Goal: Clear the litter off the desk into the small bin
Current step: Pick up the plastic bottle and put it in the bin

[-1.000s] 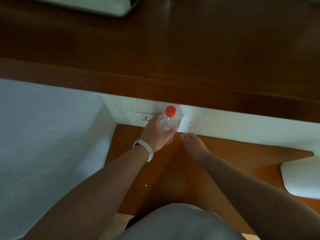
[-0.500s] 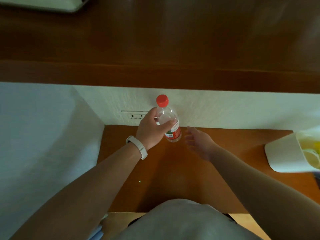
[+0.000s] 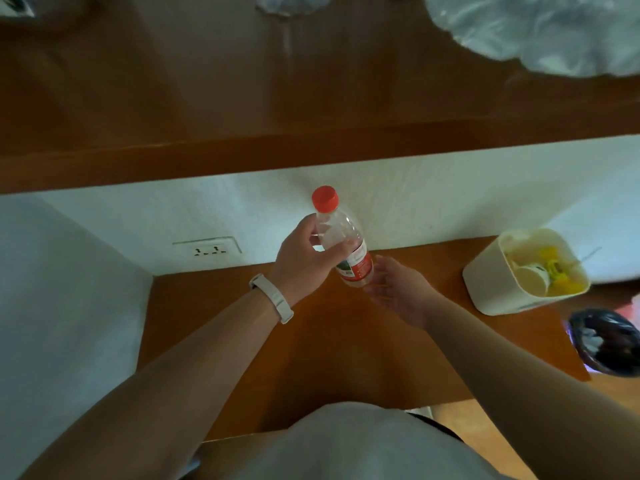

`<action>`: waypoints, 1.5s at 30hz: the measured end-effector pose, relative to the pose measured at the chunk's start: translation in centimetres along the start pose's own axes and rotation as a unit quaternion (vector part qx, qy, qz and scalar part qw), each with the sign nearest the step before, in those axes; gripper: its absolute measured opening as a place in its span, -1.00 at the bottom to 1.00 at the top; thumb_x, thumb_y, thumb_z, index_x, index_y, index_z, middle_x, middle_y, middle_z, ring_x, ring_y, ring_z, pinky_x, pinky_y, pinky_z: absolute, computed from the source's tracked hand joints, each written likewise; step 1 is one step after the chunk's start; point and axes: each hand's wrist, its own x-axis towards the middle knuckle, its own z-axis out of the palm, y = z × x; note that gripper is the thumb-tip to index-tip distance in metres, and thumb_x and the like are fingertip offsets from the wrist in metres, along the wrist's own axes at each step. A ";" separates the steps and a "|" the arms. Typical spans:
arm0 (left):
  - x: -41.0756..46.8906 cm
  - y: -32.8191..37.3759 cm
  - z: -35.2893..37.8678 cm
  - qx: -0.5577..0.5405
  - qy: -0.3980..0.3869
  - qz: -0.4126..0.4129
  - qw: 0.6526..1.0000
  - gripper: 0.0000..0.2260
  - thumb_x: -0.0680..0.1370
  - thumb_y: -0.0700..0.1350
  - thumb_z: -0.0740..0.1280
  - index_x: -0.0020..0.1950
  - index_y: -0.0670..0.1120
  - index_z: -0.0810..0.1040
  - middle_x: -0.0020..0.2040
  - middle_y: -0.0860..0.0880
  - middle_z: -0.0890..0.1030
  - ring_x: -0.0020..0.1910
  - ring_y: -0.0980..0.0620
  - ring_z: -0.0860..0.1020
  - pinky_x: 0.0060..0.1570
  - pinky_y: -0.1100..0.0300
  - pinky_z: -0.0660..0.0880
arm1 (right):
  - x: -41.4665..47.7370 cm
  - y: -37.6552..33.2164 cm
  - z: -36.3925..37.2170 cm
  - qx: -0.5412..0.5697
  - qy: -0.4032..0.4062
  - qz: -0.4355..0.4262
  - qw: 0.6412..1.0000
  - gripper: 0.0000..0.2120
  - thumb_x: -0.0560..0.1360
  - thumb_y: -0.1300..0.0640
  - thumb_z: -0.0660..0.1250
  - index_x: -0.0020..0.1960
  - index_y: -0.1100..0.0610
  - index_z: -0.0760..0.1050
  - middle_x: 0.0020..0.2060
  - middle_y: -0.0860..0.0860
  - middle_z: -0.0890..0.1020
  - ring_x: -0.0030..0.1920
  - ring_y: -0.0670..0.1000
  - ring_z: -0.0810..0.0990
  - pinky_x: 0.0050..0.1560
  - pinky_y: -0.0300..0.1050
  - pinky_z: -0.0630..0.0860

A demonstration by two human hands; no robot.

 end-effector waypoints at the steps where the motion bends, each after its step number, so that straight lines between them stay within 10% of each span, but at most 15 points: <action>1: 0.1 1.0 0.9 0.000 -0.001 0.009 1.000 -0.55 0.45 0.14 0.44 0.26 0.03 0.45 0.13 0.17 0.58 0.06 0.22 0.55 -0.07 0.43 0.50 | -0.3 -0.3 -1.1 0.011 0.003 -0.004 1.000 -0.67 0.60 -0.05 0.21 0.22 0.14 0.52 0.04 0.13 0.63 0.03 0.11 0.61 0.01 -0.02 0.53; 17: 1.1 15.1 16.5 0.011 -0.056 0.129 0.990 -0.55 0.46 0.11 0.44 0.29 0.09 0.41 0.15 0.19 0.55 0.08 0.24 0.53 -0.10 0.44 0.48 | -7.1 -4.4 -21.5 0.092 0.067 -0.080 0.990 -0.83 0.55 0.07 0.27 0.01 0.16 0.54 -0.14 0.12 0.61 -0.15 0.07 0.60 -0.06 -0.02 0.57; 36: 5.7 17.9 30.3 0.077 -0.087 0.021 0.993 -0.53 0.47 0.14 0.41 0.30 0.00 0.41 0.15 0.07 0.54 0.08 0.04 0.53 -0.10 0.24 0.49 | -6.4 -4.2 -34.5 -0.024 0.097 -0.112 0.989 -0.76 0.59 -0.02 0.21 0.16 0.09 0.49 0.02 0.05 0.62 0.00 0.01 0.62 0.09 0.00 0.60; 45: 7.4 17.0 33.6 0.120 -0.075 -0.006 0.990 -0.48 0.47 0.21 0.38 0.34 0.04 0.35 0.17 0.09 0.50 0.09 0.02 0.53 0.00 0.12 0.55 | -5.9 -2.7 -35.7 -0.440 0.138 -0.324 0.826 -0.53 0.56 -0.22 0.19 0.41 -0.09 0.31 0.35 -0.15 0.40 0.27 -0.10 0.38 0.18 -0.22 0.30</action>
